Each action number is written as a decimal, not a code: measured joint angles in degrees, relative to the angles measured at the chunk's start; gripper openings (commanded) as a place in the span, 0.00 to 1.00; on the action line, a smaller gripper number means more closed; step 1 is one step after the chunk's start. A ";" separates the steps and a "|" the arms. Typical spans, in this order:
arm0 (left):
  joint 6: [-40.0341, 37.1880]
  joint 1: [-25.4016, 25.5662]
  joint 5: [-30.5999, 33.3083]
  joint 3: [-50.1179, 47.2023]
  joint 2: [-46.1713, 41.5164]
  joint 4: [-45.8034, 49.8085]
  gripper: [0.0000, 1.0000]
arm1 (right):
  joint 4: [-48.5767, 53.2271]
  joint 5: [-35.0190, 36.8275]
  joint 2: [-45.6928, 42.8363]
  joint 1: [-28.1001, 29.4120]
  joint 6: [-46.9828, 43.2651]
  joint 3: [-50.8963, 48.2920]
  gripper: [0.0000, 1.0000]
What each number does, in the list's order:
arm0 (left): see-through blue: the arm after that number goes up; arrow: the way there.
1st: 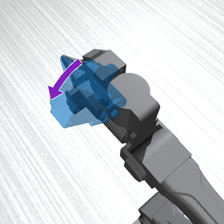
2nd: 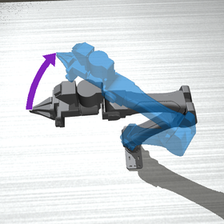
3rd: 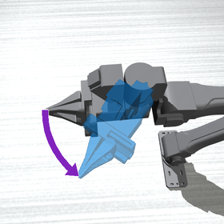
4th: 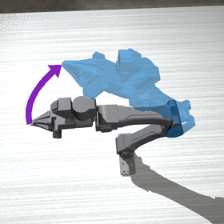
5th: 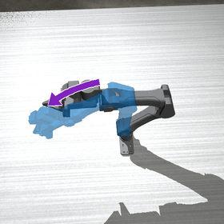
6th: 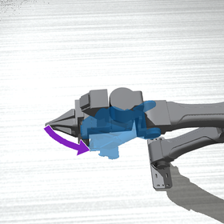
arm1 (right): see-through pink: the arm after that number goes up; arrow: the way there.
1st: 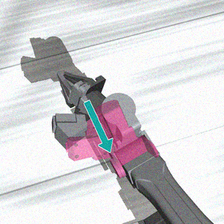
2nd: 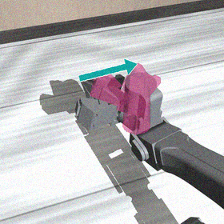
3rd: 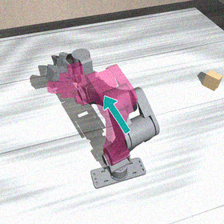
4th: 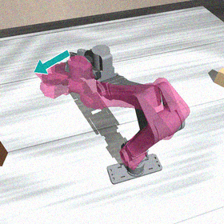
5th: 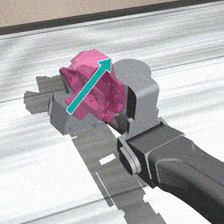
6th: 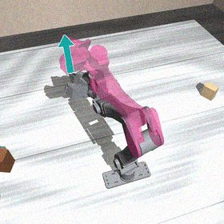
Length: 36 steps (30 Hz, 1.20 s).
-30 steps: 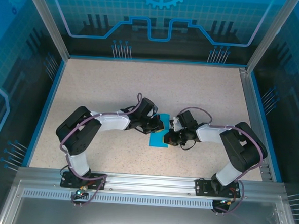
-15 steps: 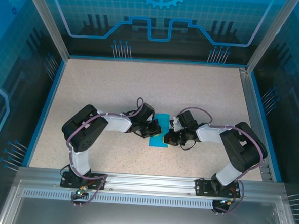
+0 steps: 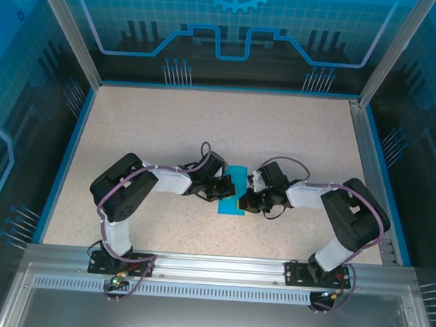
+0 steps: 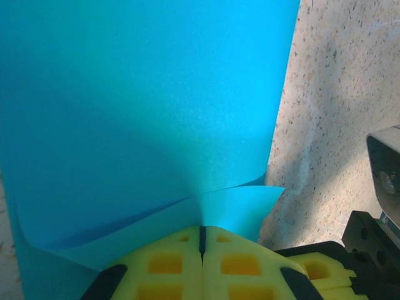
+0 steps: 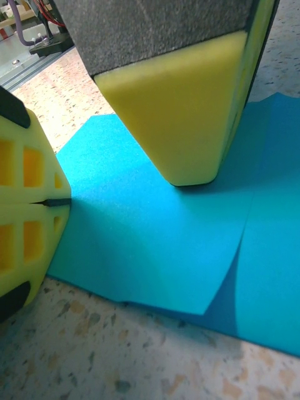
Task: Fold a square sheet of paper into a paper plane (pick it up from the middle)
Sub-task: Fold the triangle a second time at the center of the table.
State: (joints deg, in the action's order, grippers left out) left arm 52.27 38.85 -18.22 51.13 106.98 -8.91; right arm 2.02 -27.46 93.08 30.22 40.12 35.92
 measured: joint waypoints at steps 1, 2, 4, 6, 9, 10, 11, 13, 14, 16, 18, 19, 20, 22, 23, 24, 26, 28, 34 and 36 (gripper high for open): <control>-0.24 -0.02 -0.02 -0.15 0.00 -0.24 0.00 | -0.02 0.00 -0.02 0.00 0.00 -0.04 0.00; -0.39 -0.07 -0.02 -0.31 0.00 -0.52 0.00 | -0.11 0.02 -0.07 0.00 0.00 -0.11 0.00; -0.81 -0.17 -0.09 -0.59 0.00 -1.03 0.00 | -0.37 0.02 -0.15 0.00 0.00 -0.33 0.00; -1.25 -0.44 -0.57 -1.31 -0.07 -2.32 0.00 | -0.50 0.04 -0.17 0.00 0.00 -0.42 0.00; -1.46 -0.83 -1.14 -2.19 -0.09 -4.07 0.00 | -0.90 0.04 -0.24 0.00 0.02 -0.68 0.00; -1.51 -0.96 -1.29 -2.36 -0.09 -4.42 0.00 | -1.05 0.04 -0.28 0.00 0.04 -0.74 0.00; -1.66 -1.16 -1.33 -2.45 -0.09 -4.70 0.00 | -1.18 0.04 -0.31 0.00 0.20 -0.83 0.00; -1.73 -1.53 -1.33 -2.56 -0.09 -4.94 0.00 | -1.49 0.04 -0.35 0.00 0.24 -1.01 0.00; -1.84 -1.77 -1.31 -2.58 -0.09 -5.01 0.00 | -1.53 0.07 -0.39 -0.02 0.28 -1.05 0.00; -1.86 -2.29 -1.33 -2.84 -0.11 -5.40 0.00 | -1.57 0.07 -0.42 -0.02 0.42 -1.07 0.00; -1.88 -2.82 -1.31 -3.28 -0.26 -6.03 0.00 | -1.57 0.07 -0.42 0.00 0.42 -1.07 0.00; -1.88 -3.04 -1.33 -3.37 -0.28 -6.10 0.00 | -1.57 0.07 -0.42 -0.02 0.42 -1.07 0.00; -2.03 -3.23 -1.31 -3.37 -0.33 -6.10 0.00 | -1.57 0.07 -0.42 -0.02 0.42 -1.07 0.00; -2.51 -3.58 -1.33 -3.43 -0.33 -6.21 0.00 | -1.57 0.07 -0.42 -0.02 0.42 -1.07 0.00; -2.73 -3.72 -1.36 -3.52 -0.33 -6.36 0.00 | -1.57 0.07 -0.42 -0.02 0.42 -1.07 0.00; -2.84 -3.82 -1.44 -3.63 -0.33 -6.54 0.00 | -1.57 0.07 -0.42 -0.02 0.42 -1.07 0.00; -2.95 -3.96 -1.60 -3.69 -0.33 -6.64 0.00 | -1.57 0.07 -0.46 -0.02 0.42 -1.07 0.00; -3.15 -4.22 -1.70 -3.69 -0.33 -6.62 0.00 | -1.57 0.11 -0.46 -0.02 0.42 -1.07 0.00; -3.87 -5.90 -1.73 -3.78 -0.50 -6.47 0.00 | -1.57 0.11 -0.46 -0.02 0.44 -1.07 0.00; -4.44 -6.73 -1.75 -3.85 -0.59 -6.43 0.00 | -1.60 0.11 -0.46 -0.02 0.44 -1.07 0.00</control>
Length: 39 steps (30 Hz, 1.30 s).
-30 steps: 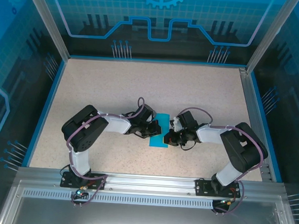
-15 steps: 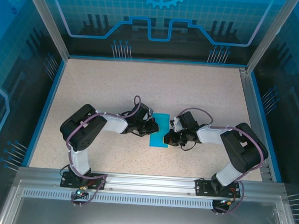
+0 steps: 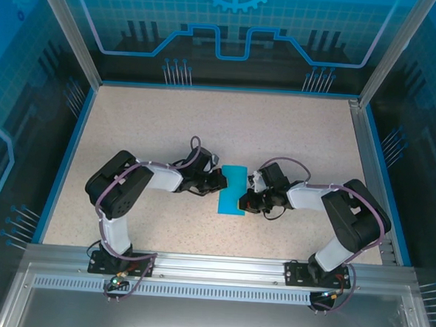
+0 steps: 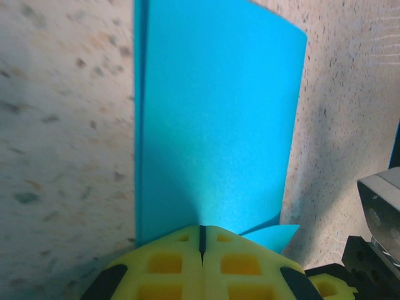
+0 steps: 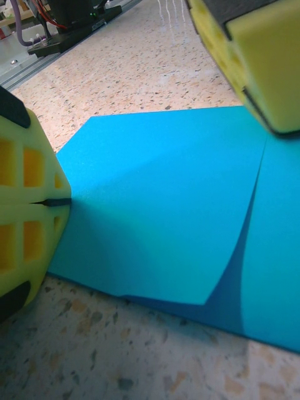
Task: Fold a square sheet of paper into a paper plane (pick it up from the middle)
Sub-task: Fold the triangle a second time at the center of the table.
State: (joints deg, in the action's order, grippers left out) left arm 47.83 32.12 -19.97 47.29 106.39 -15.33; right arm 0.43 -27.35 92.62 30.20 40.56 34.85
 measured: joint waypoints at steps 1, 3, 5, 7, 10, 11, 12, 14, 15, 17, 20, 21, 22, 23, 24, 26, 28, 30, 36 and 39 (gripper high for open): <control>-0.20 -0.31 0.00 -0.11 -0.04 -0.02 0.00 | -0.02 0.00 0.00 0.00 0.00 0.00 0.00; -0.44 -0.83 0.02 -0.20 -0.22 0.02 0.00 | -0.04 -0.02 0.00 0.00 0.02 0.00 0.00; -0.96 -1.25 0.04 -0.22 -0.26 0.11 0.00 | -0.07 -0.04 0.00 0.00 0.02 0.00 0.00; -1.44 -1.40 0.02 -0.20 -0.28 0.17 0.00 | -0.07 -0.04 0.00 0.00 0.20 0.00 0.00; -1.73 -1.60 0.22 -0.20 -0.59 0.66 0.00 | -0.09 -0.09 0.00 0.00 0.33 0.00 0.00; -1.90 -1.77 0.68 -0.20 -0.87 1.18 0.00 | -0.07 -0.09 0.00 0.00 0.44 0.00 0.00; -2.08 -2.01 1.14 -0.20 -1.25 1.79 0.00 | -0.09 -0.09 0.00 0.00 0.44 0.00 0.00; -2.95 -2.67 2.21 -0.20 -2.29 3.21 0.00 | -0.09 -0.09 0.00 0.00 0.44 0.00 0.00; -3.06 -2.89 2.34 -0.22 -2.95 3.74 0.00 | -0.09 -0.09 0.00 0.00 0.44 0.00 0.00; -3.06 -3.15 2.38 -0.28 -4.63 4.17 0.00 | -0.09 -0.11 0.00 0.00 0.46 0.00 0.00; -3.23 -2.91 1.90 -0.31 -7.61 4.59 0.00 | -0.09 -0.09 -0.04 0.00 0.52 0.02 0.00; -3.26 -2.71 1.49 -0.28 -8.46 4.57 0.00 | -0.07 -0.09 -0.04 0.00 0.61 0.02 0.00; -3.26 -2.45 0.85 -0.22 -8.98 4.61 0.00 | -0.07 -0.09 -0.07 0.00 0.61 0.02 0.00; -3.26 -2.08 0.35 -0.11 -9.18 4.63 0.00 | -0.04 -0.07 -0.11 0.00 0.61 0.02 0.00; -3.26 -1.60 -0.31 0.07 -9.18 4.81 0.00 | 0.11 0.02 -0.17 0.00 0.63 0.02 0.00; -3.23 -0.50 -1.66 0.22 -9.09 5.25 0.00 | 0.35 0.13 -0.35 0.00 0.63 0.02 0.00; -3.21 0.76 -2.97 0.24 -8.61 5.29 0.00 | 0.55 0.17 -0.42 0.00 0.61 0.07 0.00; -3.21 1.57 -3.74 0.24 -7.63 5.42 0.00 | 0.59 0.24 -0.42 0.00 0.61 0.07 0.00; -3.19 2.01 -4.42 0.24 -2.19 5.95 0.00 | 1.22 0.31 -0.83 0.00 0.63 0.07 0.00; -2.97 1.90 -4.04 0.61 -1.27 6.45 0.00 | 1.90 0.50 -1.36 -0.02 0.83 0.07 0.00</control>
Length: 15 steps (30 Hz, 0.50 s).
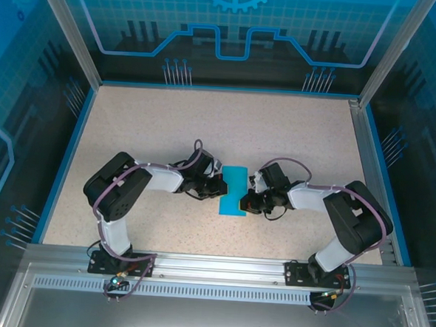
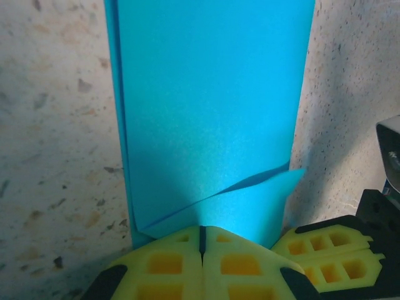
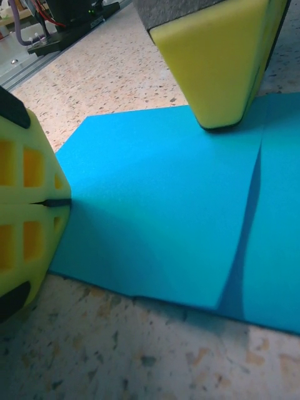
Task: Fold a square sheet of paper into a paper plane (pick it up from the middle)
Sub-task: Fold the triangle a second time at the center of the table.
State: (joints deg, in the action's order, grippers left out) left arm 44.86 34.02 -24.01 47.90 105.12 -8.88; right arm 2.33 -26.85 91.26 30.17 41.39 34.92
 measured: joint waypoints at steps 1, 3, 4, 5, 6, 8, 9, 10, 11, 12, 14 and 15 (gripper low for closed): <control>-0.02 0.00 0.22 0.17 0.02 0.24 0.00 | 0.57 0.07 -0.28 0.00 0.07 0.00 0.00; -0.02 0.00 0.46 0.33 0.02 0.68 0.00 | 1.38 0.02 -1.03 0.02 0.24 0.02 0.00; -0.02 0.00 0.59 0.39 0.02 0.85 0.00 | 1.79 0.00 -1.49 0.04 0.31 0.20 0.01; -0.04 0.02 0.61 0.48 0.02 0.96 0.00 | 2.16 -0.04 -1.77 0.09 0.44 0.48 0.01; -0.04 0.00 0.63 0.55 0.02 1.11 0.00 | 2.51 -0.09 -1.99 0.20 0.50 1.09 0.01; -0.09 0.02 0.66 0.68 0.02 1.33 0.00 | 2.82 -0.17 -2.01 0.50 0.68 2.86 0.01; -0.13 0.02 0.68 0.72 0.02 1.42 0.00 | 3.04 -0.17 -2.01 0.72 0.68 4.07 0.01; -0.22 0.02 0.70 0.72 0.02 1.49 0.00 | 3.21 -0.11 -1.90 0.96 0.68 5.20 0.01; -0.22 0.02 0.72 0.74 0.02 1.53 0.00 | 3.15 -0.11 -1.62 1.09 0.68 6.19 0.01; -0.22 0.02 0.74 0.79 0.02 1.55 0.00 | 2.97 -0.04 -0.98 1.27 0.76 7.32 0.01; -0.22 0.02 0.76 0.81 0.04 1.57 0.00 | 2.10 0.04 1.11 1.42 1.18 8.94 0.01; -0.22 0.02 0.79 0.81 0.04 1.57 0.00 | 1.79 0.28 2.45 1.46 1.46 9.42 0.01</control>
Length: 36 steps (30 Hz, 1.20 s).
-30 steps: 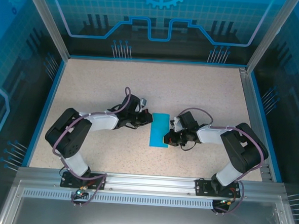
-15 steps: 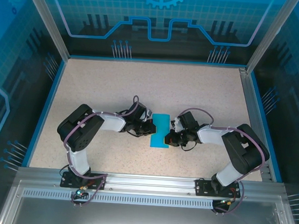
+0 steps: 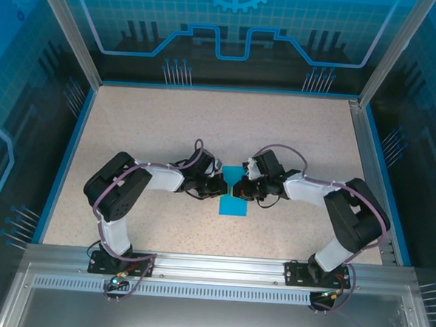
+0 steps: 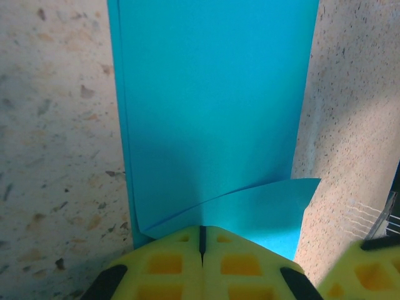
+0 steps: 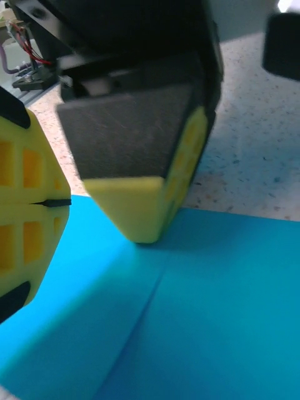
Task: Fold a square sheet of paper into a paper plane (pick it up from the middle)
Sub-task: Fold the triangle a second time at the center of the table.
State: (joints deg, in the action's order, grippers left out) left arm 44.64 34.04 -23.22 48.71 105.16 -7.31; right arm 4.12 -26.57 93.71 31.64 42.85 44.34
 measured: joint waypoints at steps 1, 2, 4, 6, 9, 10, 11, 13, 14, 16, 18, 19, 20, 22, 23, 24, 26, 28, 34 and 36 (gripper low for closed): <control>0.00 0.00 0.00 0.00 0.00 0.00 0.00 | -0.28 0.24 1.22 0.15 0.31 0.20 0.01; 0.02 0.00 0.00 0.00 0.00 0.00 0.00 | -0.33 0.52 2.23 0.28 0.52 0.24 0.01; 0.00 0.00 0.00 0.00 0.00 0.00 0.00 | -0.26 0.83 4.35 0.76 0.90 0.24 0.01; 0.00 0.00 0.00 0.00 0.00 0.00 0.00 | -0.28 1.16 5.60 1.18 0.92 0.24 0.01; 0.00 0.00 0.02 0.00 0.00 0.04 0.00 | -0.22 1.49 5.73 1.25 0.83 0.31 0.01; 0.00 0.00 0.02 0.02 0.00 0.07 0.00 | -0.15 1.55 5.70 1.25 0.81 0.31 0.01; -0.02 0.00 0.02 0.02 0.00 0.09 0.00 | -0.11 1.68 5.62 1.29 0.68 0.31 0.01; -0.02 0.00 0.02 0.02 0.00 0.11 0.00 | 0.33 2.16 5.25 1.40 0.59 0.31 0.02; -0.02 0.00 0.02 0.02 0.00 0.15 0.00 | 0.92 2.47 4.90 1.44 0.42 0.31 0.02; -0.02 0.00 0.02 0.09 0.00 0.20 0.00 | 2.75 3.06 3.89 1.44 0.07 0.31 0.03; -0.02 0.00 0.04 0.24 0.02 0.46 0.00 | 4.04 3.28 2.93 1.44 -0.26 0.31 0.04; -0.02 0.00 0.04 0.35 0.07 0.68 0.00 | 4.72 3.54 2.40 1.44 -0.48 0.28 0.04; -0.02 0.00 0.07 0.39 0.11 0.79 0.00 | 5.11 3.65 2.08 1.44 -0.68 0.26 0.04; -0.02 0.00 0.04 0.66 0.15 1.11 0.00 | 5.25 3.63 1.86 1.36 -0.92 -0.33 0.04; -0.04 0.00 0.04 0.70 0.20 1.20 0.00 | 5.20 3.63 1.86 1.33 -0.90 -0.94 0.04; -0.02 0.00 0.04 0.74 0.22 1.25 0.00 | 4.96 3.58 1.88 1.31 -0.87 -1.75 0.04; -0.04 0.00 0.04 0.76 0.22 1.36 0.00 | 3.89 3.39 1.75 1.05 -0.96 -2.40 0.04; -0.02 0.00 0.04 0.76 0.22 1.40 0.00 | 3.02 3.19 1.42 0.90 -1.09 -3.13 0.05; -0.02 0.00 0.04 0.85 0.22 1.49 0.00 | 4.11 3.43 -1.95 0.22 -1.53 -5.60 0.07; -0.02 0.00 0.04 0.98 0.24 1.68 0.00 | 5.51 3.45 -2.93 0.17 -1.95 -5.77 0.07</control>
State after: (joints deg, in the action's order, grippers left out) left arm 44.62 34.04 -23.18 49.69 105.41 -5.63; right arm 9.63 -23.11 90.78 31.81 40.91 38.57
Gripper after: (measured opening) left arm 0.051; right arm 0.066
